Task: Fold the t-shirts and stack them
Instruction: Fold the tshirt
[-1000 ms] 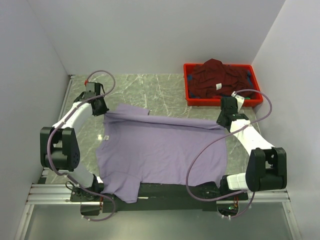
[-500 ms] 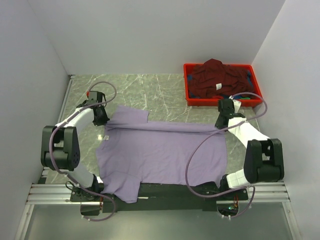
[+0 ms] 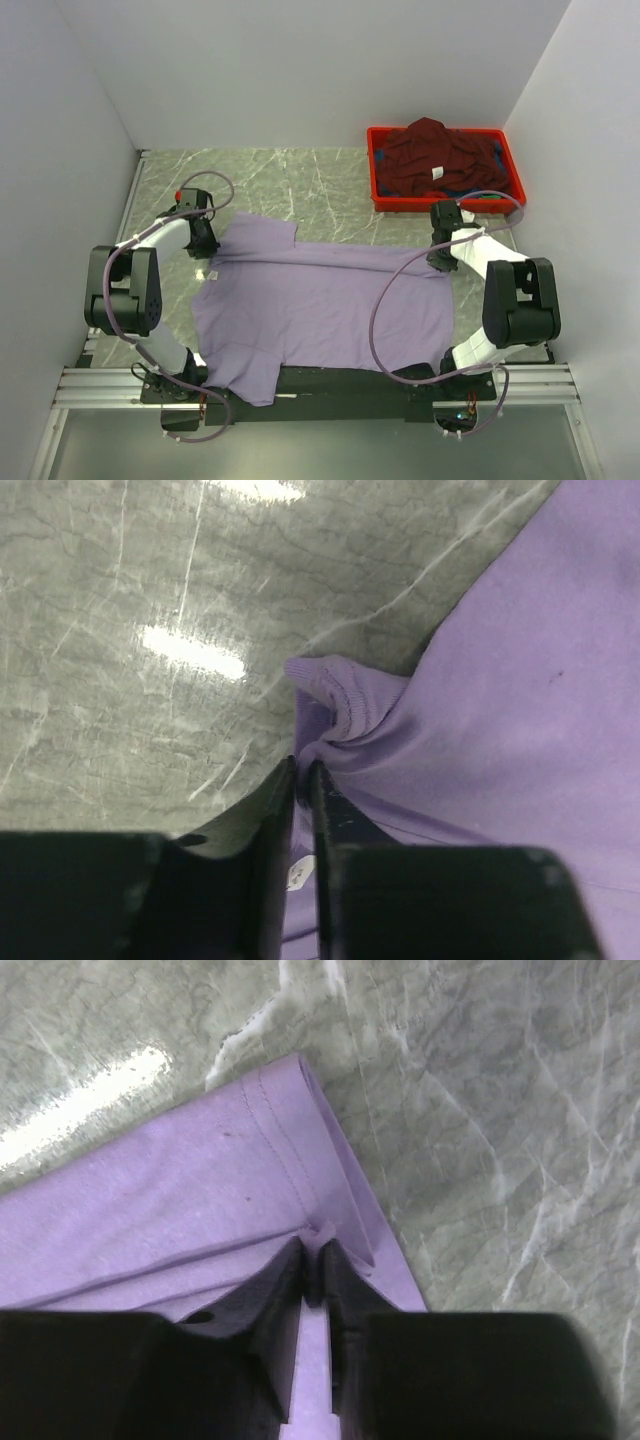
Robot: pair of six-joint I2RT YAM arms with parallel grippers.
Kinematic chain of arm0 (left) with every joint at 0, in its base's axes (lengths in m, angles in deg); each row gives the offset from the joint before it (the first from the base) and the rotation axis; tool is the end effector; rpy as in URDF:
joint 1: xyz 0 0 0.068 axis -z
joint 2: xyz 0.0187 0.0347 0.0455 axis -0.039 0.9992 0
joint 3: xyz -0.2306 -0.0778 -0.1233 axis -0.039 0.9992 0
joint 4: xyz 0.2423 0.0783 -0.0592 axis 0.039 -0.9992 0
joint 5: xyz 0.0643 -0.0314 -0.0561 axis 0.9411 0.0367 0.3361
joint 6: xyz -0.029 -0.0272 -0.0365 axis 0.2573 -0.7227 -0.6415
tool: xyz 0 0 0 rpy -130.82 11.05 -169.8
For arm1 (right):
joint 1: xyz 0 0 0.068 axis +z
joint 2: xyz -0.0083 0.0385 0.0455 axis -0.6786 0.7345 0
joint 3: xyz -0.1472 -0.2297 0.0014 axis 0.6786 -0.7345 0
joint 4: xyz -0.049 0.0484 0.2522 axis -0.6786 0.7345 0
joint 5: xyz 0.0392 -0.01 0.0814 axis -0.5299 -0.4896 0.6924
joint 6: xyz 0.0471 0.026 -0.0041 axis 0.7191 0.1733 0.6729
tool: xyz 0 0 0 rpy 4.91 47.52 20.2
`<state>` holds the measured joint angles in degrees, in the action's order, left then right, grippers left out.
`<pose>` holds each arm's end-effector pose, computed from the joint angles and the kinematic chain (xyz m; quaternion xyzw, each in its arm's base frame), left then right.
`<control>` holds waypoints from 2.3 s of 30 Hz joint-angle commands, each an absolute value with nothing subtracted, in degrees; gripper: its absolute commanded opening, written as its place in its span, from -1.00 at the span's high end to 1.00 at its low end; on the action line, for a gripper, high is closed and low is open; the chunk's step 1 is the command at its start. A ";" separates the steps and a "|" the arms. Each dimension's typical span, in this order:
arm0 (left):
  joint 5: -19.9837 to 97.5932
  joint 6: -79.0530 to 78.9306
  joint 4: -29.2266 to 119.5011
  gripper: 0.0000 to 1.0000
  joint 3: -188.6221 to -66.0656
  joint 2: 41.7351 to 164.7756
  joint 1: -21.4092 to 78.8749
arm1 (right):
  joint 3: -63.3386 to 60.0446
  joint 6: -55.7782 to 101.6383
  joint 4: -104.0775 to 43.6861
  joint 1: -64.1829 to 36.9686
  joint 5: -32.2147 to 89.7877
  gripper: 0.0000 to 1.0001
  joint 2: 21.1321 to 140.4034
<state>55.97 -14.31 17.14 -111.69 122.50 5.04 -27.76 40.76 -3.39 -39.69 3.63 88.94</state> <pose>0.3189 -0.0100 0.1743 -0.2110 0.9485 0.0179 0.2358 0.2853 0.0044 0.1675 0.2112 0.9459 -0.0979 0.2259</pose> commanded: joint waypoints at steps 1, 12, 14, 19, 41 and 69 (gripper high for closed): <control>57.70 -15.38 17.81 0.58 -110.81 119.97 4.69 | -25.25 41.60 -1.26 -40.36 2.69 0.54 88.11; 57.00 -15.82 14.47 -0.37 -111.77 111.44 5.83 | -28.85 43.28 -0.98 -39.66 2.67 -0.03 72.40; 56.82 -15.21 14.73 -0.52 -113.96 112.04 6.27 | -29.64 42.84 -3.01 -39.40 5.31 -0.08 69.84; 57.34 -13.18 14.04 -0.56 -121.78 120.56 10.31 | -31.49 42.31 -8.89 -36.59 11.90 -0.18 65.61; 58.49 -11.42 18.42 0.08 -138.41 145.97 16.56 | -36.41 42.66 -14.18 -18.48 14.11 -0.22 64.46; 49.98 -16.60 6.92 0.96 -118.74 114.78 19.72 | -30.97 33.70 -11.63 -17.60 16.84 -0.21 65.25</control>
<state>54.33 -15.14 10.91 -121.91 117.26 18.57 -33.95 35.69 -11.09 -17.96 15.36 63.74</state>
